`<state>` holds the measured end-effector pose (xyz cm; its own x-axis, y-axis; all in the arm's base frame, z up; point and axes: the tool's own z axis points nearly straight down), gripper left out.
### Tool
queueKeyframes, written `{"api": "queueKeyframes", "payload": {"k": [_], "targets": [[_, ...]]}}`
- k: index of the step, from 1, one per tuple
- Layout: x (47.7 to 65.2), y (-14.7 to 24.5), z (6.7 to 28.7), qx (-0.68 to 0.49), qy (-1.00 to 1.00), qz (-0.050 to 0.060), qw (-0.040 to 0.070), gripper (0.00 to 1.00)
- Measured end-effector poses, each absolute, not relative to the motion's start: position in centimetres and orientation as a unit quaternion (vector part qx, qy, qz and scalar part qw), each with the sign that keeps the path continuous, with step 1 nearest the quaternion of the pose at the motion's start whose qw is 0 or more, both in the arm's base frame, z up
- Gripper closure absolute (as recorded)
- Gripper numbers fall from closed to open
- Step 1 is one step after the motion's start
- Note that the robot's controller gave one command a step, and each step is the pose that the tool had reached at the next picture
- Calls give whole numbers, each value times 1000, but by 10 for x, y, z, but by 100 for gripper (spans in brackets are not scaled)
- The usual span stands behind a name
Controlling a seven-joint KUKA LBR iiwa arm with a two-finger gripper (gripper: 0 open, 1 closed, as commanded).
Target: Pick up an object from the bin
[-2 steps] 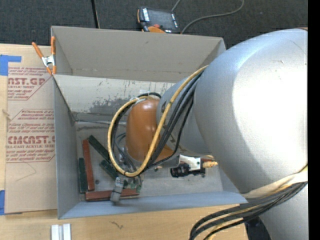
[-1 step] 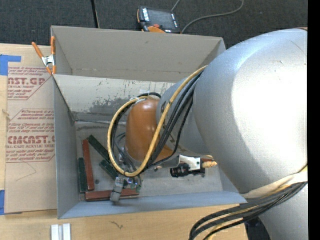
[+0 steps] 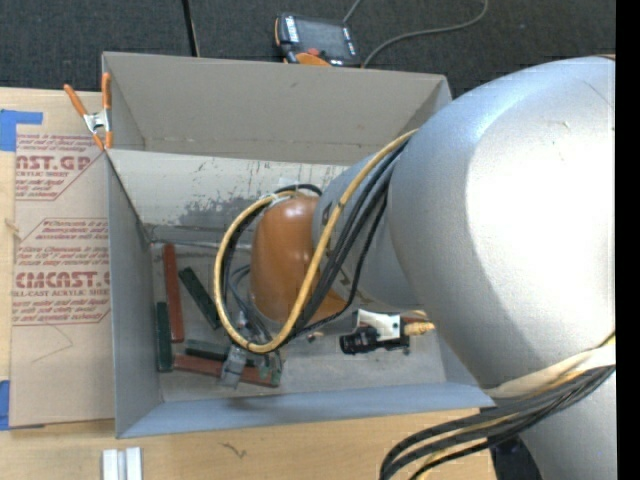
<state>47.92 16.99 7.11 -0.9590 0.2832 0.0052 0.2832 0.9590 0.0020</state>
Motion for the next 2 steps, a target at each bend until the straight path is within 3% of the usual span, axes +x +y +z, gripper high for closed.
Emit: {"api": "queueKeyframes", "payload": {"k": [1, 2], "targets": [[479, 170, 84, -143, -990, 0, 0, 100], [480, 170, 116, -143, -990, -1, -1, 100]]}}
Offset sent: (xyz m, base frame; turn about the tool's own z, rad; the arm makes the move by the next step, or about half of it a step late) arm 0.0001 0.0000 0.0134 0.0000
